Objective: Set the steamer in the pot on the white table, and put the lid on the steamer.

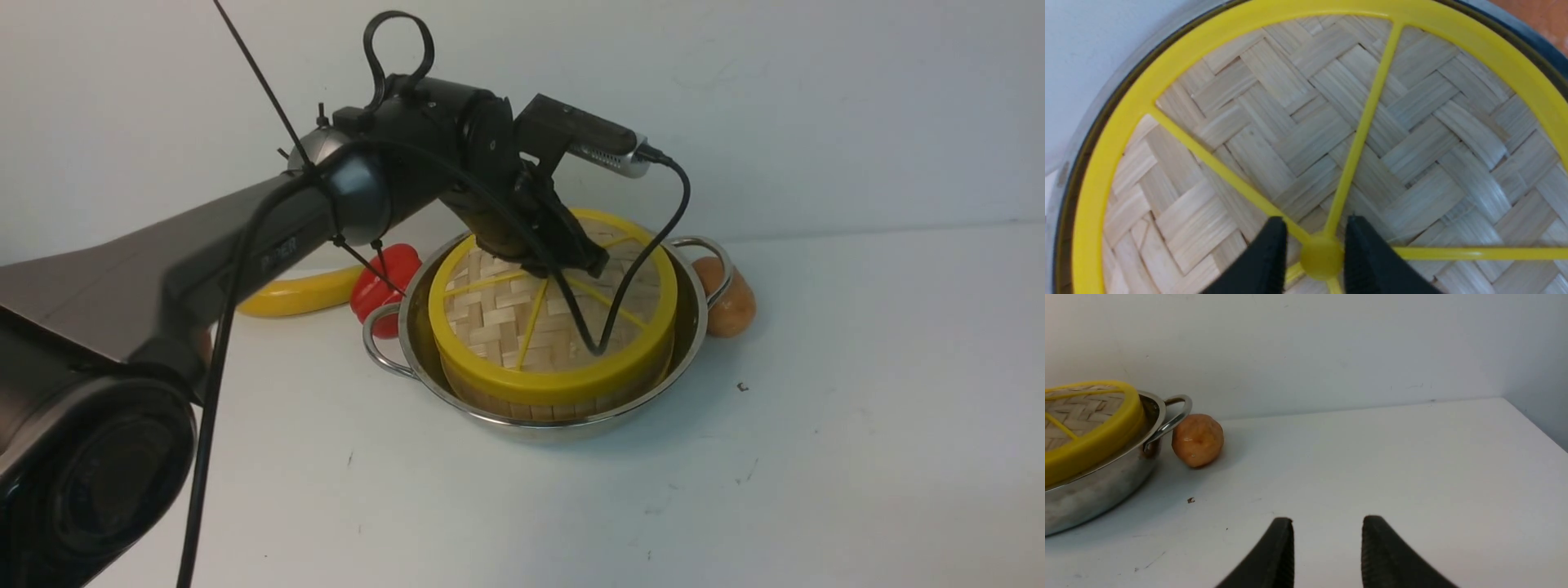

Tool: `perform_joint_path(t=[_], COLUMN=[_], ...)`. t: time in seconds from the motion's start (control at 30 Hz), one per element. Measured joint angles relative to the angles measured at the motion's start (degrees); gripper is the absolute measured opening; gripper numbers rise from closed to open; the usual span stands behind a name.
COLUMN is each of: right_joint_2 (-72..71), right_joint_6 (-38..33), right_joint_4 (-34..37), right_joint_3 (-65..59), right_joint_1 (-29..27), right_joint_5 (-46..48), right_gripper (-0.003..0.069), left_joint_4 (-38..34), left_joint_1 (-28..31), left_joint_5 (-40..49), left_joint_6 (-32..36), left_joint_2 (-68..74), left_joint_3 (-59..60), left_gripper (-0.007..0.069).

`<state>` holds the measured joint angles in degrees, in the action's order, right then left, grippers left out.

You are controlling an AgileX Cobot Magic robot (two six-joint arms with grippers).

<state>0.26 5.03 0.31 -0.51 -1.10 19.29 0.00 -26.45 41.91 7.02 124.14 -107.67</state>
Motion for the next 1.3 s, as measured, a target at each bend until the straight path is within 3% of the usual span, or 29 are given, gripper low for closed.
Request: perform_joint_path(t=[0.07, 0.2, 0.3, 0.4, 0.73, 1.07, 1.3], right_joint_2=[0.0, 0.0, 0.0, 0.0, 0.0, 0.0, 0.0], right_joint_6=[0.0, 0.0, 0.0, 0.0, 0.0, 0.0, 0.0], right_joint_4=[0.0, 0.0, 0.0, 0.0, 0.0, 0.0, 0.0], right_joint_3=[0.0, 0.0, 0.0, 0.0, 0.0, 0.0, 0.0], right_joint_1=[0.0, 0.0, 0.0, 0.0, 0.0, 0.0, 0.0], right_joint_5=[0.0, 0.0, 0.0, 0.0, 0.0, 0.0, 0.0], right_gripper=[0.0248, 0.0248, 0.0248, 0.0248, 0.0248, 0.0248, 0.0248], left_joint_4=[0.0, 0.0, 0.3, 0.9, 1.1, -3.4, -4.0], left_joint_1=[0.0, 0.0, 0.0, 0.0, 0.0, 0.0, 0.0], left_joint_5=[-0.4, -1.0, -1.0, -1.2, -1.0, -1.8, -2.5], left_joint_6=[0.0, 0.0, -0.2, -0.2, 0.2, 6.9, 7.9], left_joint_2=[0.0, -0.7, -1.7, -3.0, -3.8, -1.6, 0.0], left_joint_3=[0.0, 0.0, 0.0, 0.0, 0.0, 0.0, 0.0], left_gripper=[0.0372, 0.0551, 0.0627, 0.0648, 0.0491, 0.0263, 0.0209])
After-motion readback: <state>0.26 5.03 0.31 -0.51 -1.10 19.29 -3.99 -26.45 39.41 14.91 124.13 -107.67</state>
